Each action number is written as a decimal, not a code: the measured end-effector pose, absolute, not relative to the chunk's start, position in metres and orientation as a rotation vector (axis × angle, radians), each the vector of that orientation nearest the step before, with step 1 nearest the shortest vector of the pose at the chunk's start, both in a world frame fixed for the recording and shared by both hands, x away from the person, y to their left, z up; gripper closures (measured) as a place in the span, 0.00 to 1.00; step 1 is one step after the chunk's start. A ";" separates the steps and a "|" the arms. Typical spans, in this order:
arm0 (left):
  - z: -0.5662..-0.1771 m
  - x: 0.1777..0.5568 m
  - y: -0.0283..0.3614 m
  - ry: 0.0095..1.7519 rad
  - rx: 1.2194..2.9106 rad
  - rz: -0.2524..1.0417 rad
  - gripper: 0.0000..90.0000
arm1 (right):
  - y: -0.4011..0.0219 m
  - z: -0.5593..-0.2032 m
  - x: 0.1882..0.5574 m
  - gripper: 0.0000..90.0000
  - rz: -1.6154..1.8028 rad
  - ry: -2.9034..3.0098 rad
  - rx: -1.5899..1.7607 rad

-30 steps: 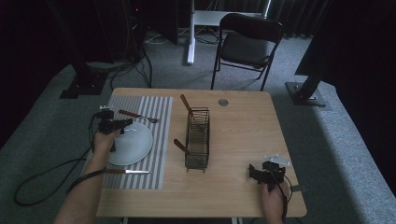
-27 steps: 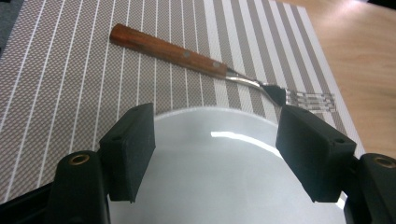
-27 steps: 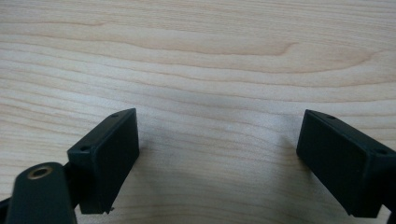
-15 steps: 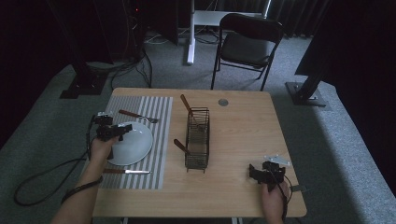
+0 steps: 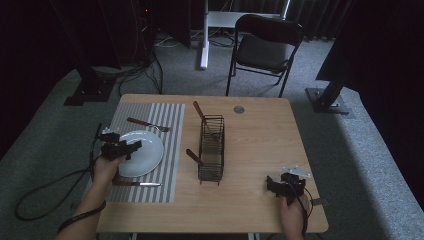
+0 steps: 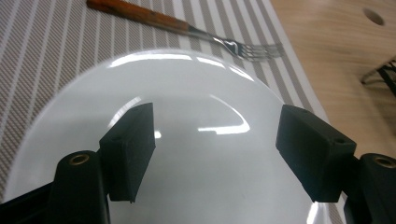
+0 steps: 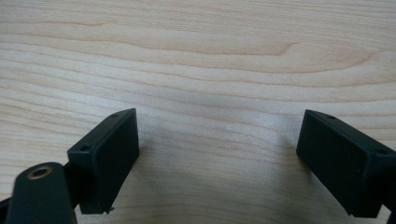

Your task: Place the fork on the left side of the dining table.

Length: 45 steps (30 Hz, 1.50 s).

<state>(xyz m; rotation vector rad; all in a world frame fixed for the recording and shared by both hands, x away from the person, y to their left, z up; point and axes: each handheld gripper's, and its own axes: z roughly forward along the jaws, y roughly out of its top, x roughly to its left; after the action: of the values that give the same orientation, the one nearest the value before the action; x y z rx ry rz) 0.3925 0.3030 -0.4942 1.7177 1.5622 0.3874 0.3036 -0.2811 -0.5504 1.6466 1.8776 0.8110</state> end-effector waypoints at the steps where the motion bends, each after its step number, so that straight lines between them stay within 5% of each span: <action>1: -0.495 0.390 0.303 1.559 1.719 0.387 0.32 | -0.281 -0.550 0.304 0.14 0.811 1.878 1.647; 15: -0.501 0.355 0.304 1.527 1.706 0.389 0.32 | -0.281 -0.550 0.304 0.14 0.811 1.877 1.647; 23: -0.494 0.326 0.296 1.443 1.678 0.519 0.27 | -0.281 -0.550 0.304 0.14 0.811 1.878 1.647; 25: -0.493 0.318 0.294 1.430 1.659 0.523 0.18 | -0.281 -0.550 0.304 0.14 0.811 1.878 1.647; 45: -0.513 0.260 0.287 1.427 1.681 0.483 0.18 | -0.281 -0.550 0.304 0.14 0.811 1.877 1.649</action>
<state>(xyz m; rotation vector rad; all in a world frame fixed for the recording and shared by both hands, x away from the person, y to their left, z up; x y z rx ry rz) 0.2596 0.2871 -0.5131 1.6813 1.4271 0.4830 0.3036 -0.2810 -0.5502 1.6495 1.8773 0.8110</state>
